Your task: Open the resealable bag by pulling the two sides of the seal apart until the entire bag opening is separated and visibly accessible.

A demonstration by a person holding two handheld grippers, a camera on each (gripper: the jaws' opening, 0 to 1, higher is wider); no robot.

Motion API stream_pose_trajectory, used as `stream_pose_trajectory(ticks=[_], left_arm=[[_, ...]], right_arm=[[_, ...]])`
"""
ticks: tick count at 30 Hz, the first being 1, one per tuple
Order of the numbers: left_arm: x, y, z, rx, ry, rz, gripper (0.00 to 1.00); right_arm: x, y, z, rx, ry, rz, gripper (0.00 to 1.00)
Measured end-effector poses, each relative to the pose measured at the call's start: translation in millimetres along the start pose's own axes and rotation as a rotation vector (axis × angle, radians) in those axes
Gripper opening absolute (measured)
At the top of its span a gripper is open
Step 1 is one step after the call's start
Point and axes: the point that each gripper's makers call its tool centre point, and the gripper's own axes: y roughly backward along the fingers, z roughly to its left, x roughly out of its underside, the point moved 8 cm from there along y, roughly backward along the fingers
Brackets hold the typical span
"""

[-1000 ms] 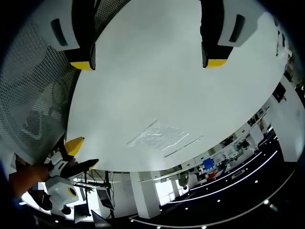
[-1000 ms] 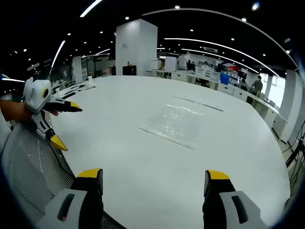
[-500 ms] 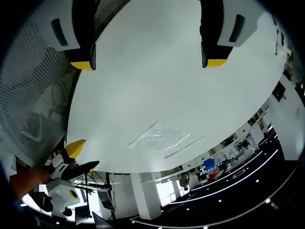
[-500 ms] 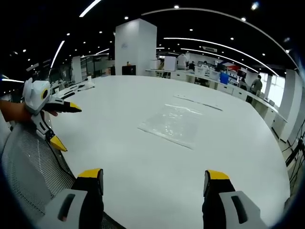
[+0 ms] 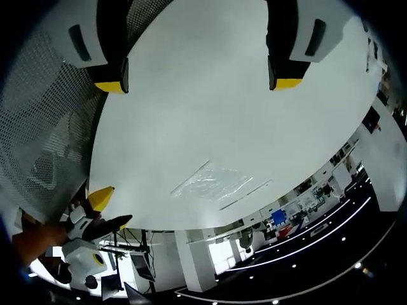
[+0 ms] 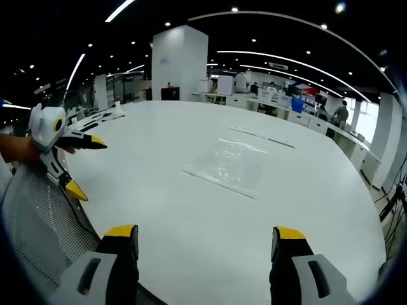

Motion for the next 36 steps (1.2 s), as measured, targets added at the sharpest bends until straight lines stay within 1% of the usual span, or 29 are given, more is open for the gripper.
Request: stream_pose_trajectory(ticks=[8,16,22,30,34,36], left_arm=[[0.6,-0.4,-0.6,0.009,0.006,-0.001,0.89],[0.5,-1.0,-2.4,0.019,0.011,0.0,0.87],[1.2,-1.5,-3.2,0.026,0.011,0.004,0.86],[1.0,-0.8,-1.5,0.012,0.013,0.001,0.86],[0.8,-0.5,-0.9,0.009,0.016,-0.001,0.86],[1.3,-0.8,-0.5,0.01,0.024,-0.001,0.87]], right_arm=[[0.9,0.4,-0.6,0.014,0.004,0.004,0.86],[2.9,1.0,-2.4,0.031,0.015,0.016,0.86],[2.3,1.8,-3.3,0.043,0.009,0.011,0.86],[3.9,0.0,-0.6,0.023,0.021,0.03,0.86],[3.4,0.0,0.0,0.019,0.025,0.026,0.86],[3.7,-0.3,-0.6,0.019,0.013,0.023,0.87]])
